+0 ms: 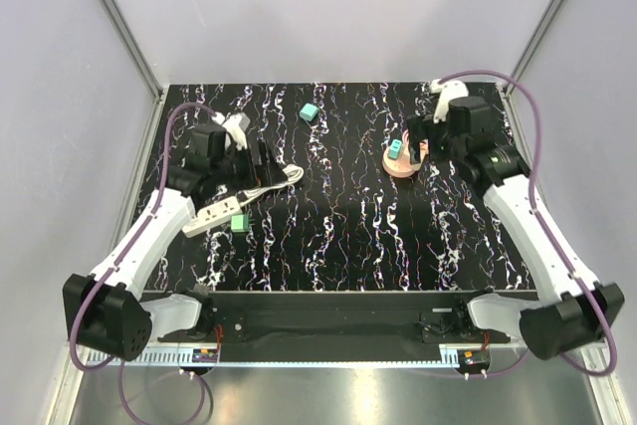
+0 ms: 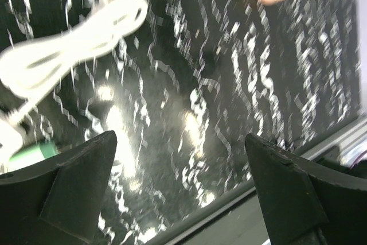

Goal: Insert the plug

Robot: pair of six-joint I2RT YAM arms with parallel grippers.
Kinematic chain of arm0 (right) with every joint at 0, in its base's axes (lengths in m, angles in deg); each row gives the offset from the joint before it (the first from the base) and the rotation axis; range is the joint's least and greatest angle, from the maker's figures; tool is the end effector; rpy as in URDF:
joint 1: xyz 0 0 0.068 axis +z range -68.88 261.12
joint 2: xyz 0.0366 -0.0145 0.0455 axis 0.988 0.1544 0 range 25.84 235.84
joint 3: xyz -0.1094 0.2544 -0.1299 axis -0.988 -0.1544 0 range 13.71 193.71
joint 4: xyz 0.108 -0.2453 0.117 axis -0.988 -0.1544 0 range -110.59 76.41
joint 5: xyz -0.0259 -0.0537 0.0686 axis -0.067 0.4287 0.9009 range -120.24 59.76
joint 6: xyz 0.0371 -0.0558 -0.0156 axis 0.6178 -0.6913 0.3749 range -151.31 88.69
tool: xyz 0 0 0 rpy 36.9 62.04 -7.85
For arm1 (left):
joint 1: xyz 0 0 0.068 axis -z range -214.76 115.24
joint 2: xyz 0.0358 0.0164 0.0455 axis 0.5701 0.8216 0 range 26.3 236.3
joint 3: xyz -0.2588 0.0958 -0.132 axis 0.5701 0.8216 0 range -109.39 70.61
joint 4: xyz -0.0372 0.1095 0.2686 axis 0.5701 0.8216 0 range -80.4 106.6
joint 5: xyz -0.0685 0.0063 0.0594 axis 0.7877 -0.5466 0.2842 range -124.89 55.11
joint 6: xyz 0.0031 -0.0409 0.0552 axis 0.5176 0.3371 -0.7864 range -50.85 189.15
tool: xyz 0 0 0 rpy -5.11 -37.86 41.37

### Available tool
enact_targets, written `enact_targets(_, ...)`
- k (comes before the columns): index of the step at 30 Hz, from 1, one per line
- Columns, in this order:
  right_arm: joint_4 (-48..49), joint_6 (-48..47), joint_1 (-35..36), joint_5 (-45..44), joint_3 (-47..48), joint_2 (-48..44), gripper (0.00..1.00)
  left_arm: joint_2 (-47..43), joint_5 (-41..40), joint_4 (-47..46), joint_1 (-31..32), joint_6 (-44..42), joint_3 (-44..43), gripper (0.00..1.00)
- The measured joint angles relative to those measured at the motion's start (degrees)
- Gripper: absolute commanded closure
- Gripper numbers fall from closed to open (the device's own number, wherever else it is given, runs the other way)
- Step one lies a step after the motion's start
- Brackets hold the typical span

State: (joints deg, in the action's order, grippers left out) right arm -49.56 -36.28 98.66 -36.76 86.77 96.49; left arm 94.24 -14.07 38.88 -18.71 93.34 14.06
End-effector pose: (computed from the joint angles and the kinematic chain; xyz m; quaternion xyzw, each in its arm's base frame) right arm 0.2918 0.0857 0.3949 -0.1453 0.8680 0.0019 0.4747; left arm 0.2712 -0.0987 0.3117 0.0118 0.8969 -0.2954 0.3289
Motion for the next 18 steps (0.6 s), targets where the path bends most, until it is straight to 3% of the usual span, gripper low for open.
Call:
enact_targets(5,6.6,17.4,0.0,2.6,-4.8,-9.2,0.05,5.7,-2.4,-0.5,0.0,0.9,-9.4,0.01)
enact_targets(6,8.1,20.6,0.0,3.5,-6.7,-11.3,0.10,7.7,-3.3,-0.6,0.0,0.8,-11.6,0.01)
enact_targets(11,14.4,33.3,0.0,12.3,-14.9,-16.5,0.11,21.0,-8.8,-1.0,0.0,-1.5,-24.9,0.05)
enact_targets(18,16.2,38.4,0.0,21.2,-20.5,-17.6,0.10,46.5,-13.7,-1.3,0.0,-2.1,-46.9,0.11)
